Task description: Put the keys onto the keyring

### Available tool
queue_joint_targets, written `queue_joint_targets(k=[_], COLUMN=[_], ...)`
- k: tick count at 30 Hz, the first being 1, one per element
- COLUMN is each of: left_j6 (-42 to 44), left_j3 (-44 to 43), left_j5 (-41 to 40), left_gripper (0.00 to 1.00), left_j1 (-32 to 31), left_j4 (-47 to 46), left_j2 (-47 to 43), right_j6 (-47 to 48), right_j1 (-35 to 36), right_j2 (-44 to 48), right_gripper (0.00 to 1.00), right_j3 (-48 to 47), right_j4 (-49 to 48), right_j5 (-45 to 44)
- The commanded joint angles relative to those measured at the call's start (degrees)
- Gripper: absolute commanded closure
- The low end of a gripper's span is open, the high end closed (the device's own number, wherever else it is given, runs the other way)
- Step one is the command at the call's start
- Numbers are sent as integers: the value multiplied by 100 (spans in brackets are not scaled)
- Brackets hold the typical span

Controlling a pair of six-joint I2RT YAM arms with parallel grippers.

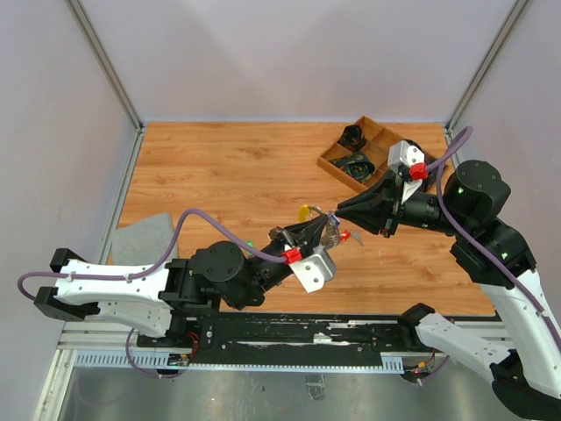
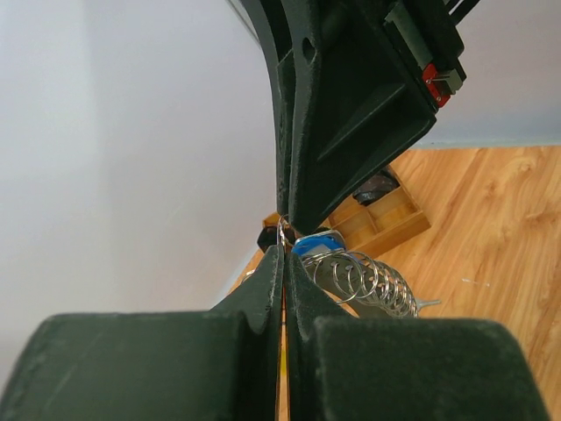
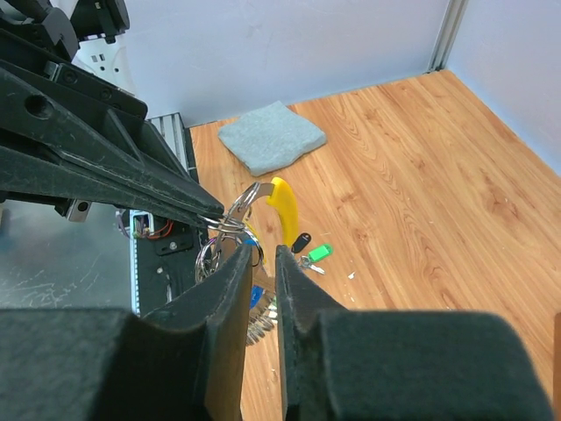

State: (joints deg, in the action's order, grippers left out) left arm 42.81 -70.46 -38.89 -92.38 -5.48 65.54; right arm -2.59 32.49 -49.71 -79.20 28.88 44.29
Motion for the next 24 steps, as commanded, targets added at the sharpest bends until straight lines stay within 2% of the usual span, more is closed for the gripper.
queue_joint_targets(k=[1,12,17,24], left_j6=[-219,-879,-1377,-2251], left_j3=[-54,164,279,603], left_j5=[70,214,458,866], left_gripper=[99,99,100,99], left_j1=[-46,-45,-45,-43], left_j4=[-397,-446,-434,-454], left_j2=[-129,-493,-719,-1137], right_j6=[103,398,391,600], right_j1=[98,97,97,92], right_j2=[162,392,506,306], right_gripper=[81,72,65,63], right_j3=[-81,-121,37,-201], right_j4=[-25,-202,-750,-592], right_j5=[-96,49,200,712])
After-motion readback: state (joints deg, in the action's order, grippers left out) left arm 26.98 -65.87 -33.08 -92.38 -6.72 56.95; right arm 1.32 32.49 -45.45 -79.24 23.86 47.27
